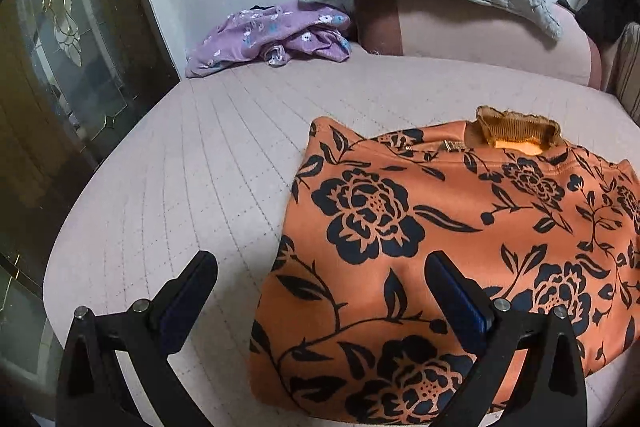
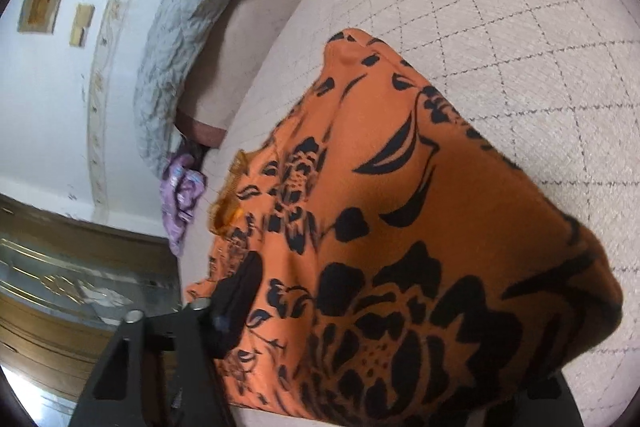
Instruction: Fold small clothes
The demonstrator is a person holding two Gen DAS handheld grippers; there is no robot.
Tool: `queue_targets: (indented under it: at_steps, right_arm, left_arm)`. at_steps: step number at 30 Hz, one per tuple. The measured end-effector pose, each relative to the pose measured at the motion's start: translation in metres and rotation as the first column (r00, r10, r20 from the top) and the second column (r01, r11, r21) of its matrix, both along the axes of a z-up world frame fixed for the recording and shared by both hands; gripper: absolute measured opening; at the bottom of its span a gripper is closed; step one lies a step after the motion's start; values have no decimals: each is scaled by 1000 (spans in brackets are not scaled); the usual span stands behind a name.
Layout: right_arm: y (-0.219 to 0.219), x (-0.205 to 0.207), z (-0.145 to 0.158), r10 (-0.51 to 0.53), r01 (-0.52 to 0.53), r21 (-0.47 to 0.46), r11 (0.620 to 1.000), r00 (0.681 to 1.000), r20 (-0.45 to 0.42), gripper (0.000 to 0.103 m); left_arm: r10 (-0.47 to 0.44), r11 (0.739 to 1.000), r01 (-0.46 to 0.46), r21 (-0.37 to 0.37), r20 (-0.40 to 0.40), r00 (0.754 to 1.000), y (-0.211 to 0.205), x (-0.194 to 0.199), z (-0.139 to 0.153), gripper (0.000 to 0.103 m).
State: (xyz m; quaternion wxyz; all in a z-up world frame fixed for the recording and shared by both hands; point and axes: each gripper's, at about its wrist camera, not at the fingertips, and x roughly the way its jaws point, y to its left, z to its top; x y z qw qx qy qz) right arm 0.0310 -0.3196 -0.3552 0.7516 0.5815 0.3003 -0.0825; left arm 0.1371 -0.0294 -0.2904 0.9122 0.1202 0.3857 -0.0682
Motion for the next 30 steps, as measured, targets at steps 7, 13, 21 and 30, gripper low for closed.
queue_targets:
  at_steps: [7, 13, 21, 30]
  right_arm:
    - [1, 5, -5, 9, -10, -34, 999, 999, -35, 46]
    - [3, 10, -6, 11, -13, -45, 999, 999, -41, 44]
    - [4, 12, -6, 10, -12, -59, 998, 999, -43, 44]
    - [6, 14, -1, 18, -23, -115, 993, 999, -45, 41]
  left_arm:
    - [2, 1000, -2, -14, 7, 1000, 3, 2, 1, 103]
    - [-8, 1000, 8, -11, -11, 1000, 1, 3, -4, 103]
    - [22, 998, -15, 54, -143, 990, -3, 21, -43, 103]
    - [115, 988, -127, -91, -132, 985, 32, 33, -33, 103]
